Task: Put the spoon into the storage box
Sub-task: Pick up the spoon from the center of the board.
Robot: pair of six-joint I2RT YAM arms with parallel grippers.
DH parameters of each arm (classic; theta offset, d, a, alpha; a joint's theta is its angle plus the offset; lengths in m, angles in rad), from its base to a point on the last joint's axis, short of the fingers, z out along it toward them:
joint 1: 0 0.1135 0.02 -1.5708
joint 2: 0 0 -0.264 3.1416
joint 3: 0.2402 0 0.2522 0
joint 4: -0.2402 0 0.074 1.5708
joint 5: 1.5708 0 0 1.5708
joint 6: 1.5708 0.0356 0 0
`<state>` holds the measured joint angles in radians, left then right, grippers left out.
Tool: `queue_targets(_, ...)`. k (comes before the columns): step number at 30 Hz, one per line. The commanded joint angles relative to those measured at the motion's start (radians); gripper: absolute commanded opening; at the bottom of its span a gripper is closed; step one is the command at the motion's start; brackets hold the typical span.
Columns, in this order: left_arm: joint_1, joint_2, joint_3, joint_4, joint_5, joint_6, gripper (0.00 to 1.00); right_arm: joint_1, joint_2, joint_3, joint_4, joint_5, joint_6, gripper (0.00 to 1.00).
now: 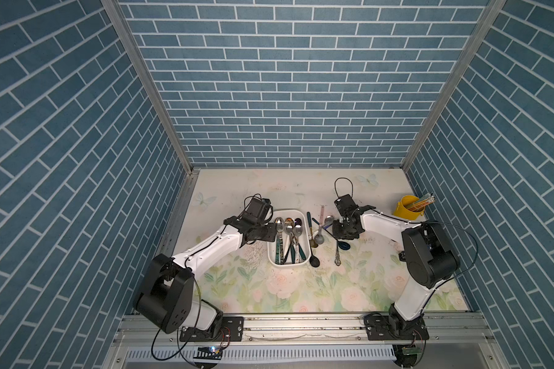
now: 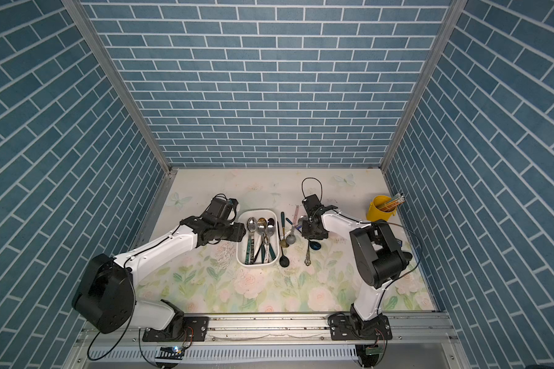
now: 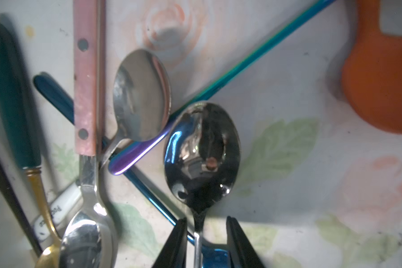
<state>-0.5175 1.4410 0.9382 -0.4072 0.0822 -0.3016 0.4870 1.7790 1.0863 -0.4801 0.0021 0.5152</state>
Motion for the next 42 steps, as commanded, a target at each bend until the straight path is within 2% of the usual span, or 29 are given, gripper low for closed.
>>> queue_targets(1, -0.006, 0.018, 0.029, -0.025, -0.012, 0.007, 0.59, -0.002, 0.033, 0.015, 0.008, -0.01, -0.024, 0.32)
queue_targets(11, -0.006, 0.034, 0.03, -0.021, -0.009, 0.009, 0.59, -0.002, 0.023, -0.025, -0.035, 0.017, -0.024, 0.28)
queue_targets(20, -0.006, 0.038, 0.021, -0.009, -0.004, 0.004, 0.59, 0.013, -0.01, -0.074, -0.058, -0.01, 0.006, 0.25)
queue_targets(31, -0.006, 0.023, 0.005, -0.002, -0.006, 0.004, 0.59, 0.02, 0.022, -0.073, -0.042, -0.028, -0.009, 0.19)
queue_targets(35, -0.006, 0.015, 0.0, -0.007, -0.011, 0.005, 0.59, 0.021, 0.061, -0.019, -0.066, -0.05, -0.034, 0.14)
queue_targets(42, -0.006, 0.005, -0.013, 0.005, -0.015, -0.001, 0.59, 0.022, 0.05, -0.037, -0.048, -0.071, -0.026, 0.07)
